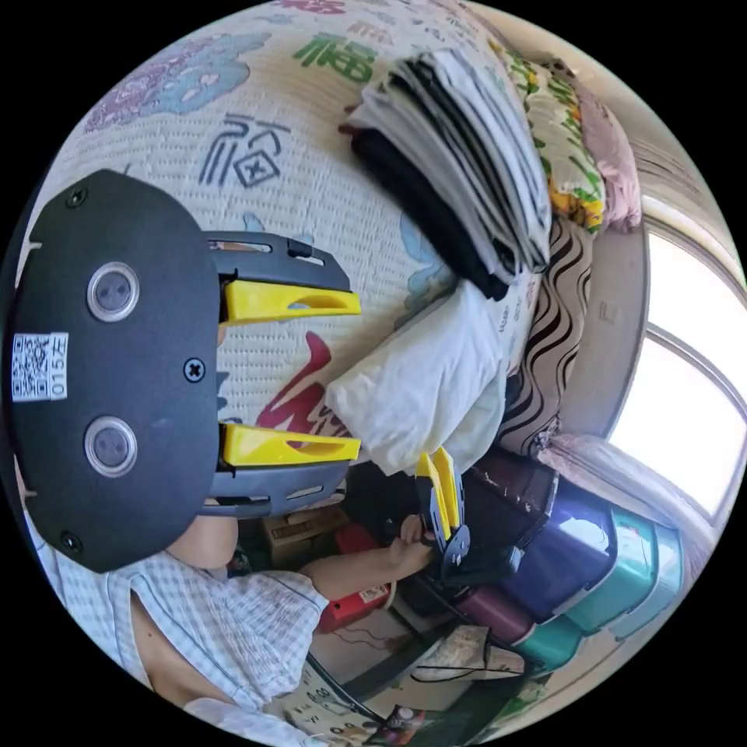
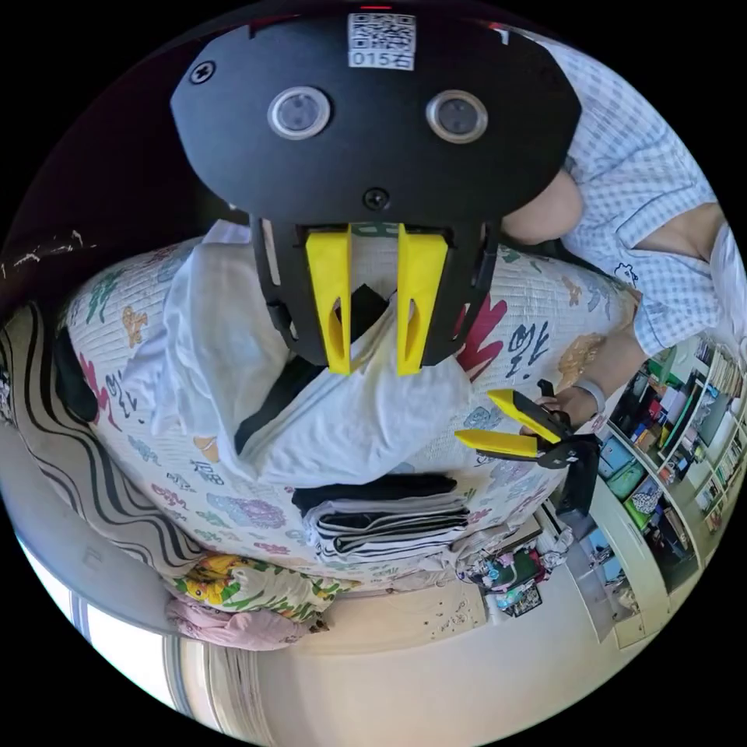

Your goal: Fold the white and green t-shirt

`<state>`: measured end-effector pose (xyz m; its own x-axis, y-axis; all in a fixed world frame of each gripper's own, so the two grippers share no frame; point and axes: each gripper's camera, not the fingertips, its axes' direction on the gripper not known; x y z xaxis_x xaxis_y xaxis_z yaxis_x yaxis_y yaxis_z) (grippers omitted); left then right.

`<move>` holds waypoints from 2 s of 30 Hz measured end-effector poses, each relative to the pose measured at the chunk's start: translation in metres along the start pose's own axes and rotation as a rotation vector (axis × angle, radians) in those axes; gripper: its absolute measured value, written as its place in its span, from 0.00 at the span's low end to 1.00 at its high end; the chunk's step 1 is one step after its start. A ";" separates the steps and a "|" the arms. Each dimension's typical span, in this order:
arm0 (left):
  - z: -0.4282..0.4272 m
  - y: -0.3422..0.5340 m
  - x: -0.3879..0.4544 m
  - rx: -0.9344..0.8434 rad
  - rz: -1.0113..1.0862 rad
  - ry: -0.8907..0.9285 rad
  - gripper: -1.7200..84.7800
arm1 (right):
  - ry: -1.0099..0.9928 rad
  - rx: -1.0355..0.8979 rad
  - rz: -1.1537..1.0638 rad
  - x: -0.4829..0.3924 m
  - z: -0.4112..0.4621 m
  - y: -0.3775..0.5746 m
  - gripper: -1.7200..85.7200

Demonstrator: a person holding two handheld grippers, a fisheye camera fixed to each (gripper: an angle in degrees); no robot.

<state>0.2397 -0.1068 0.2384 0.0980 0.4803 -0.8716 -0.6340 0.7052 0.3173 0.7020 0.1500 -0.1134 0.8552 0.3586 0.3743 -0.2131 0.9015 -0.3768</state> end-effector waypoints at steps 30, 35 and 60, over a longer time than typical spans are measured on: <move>-0.067 0.435 0.298 0.644 -0.222 -0.372 0.29 | -0.600 0.689 -0.361 -0.304 -0.062 0.203 0.02; -0.029 0.444 0.302 0.601 -0.267 -0.717 0.19 | -0.617 0.700 -0.368 -0.330 -0.056 0.223 0.02; -0.261 0.423 0.202 0.335 -0.521 -0.755 0.06 | -0.438 0.161 -0.250 -0.338 0.155 0.094 0.04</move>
<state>-0.2093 0.1525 0.0986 0.8435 0.1922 -0.5015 -0.1330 0.9794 0.1517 0.3202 0.1511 -0.1438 0.6188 0.1642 0.7682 -0.1269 0.9860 -0.1085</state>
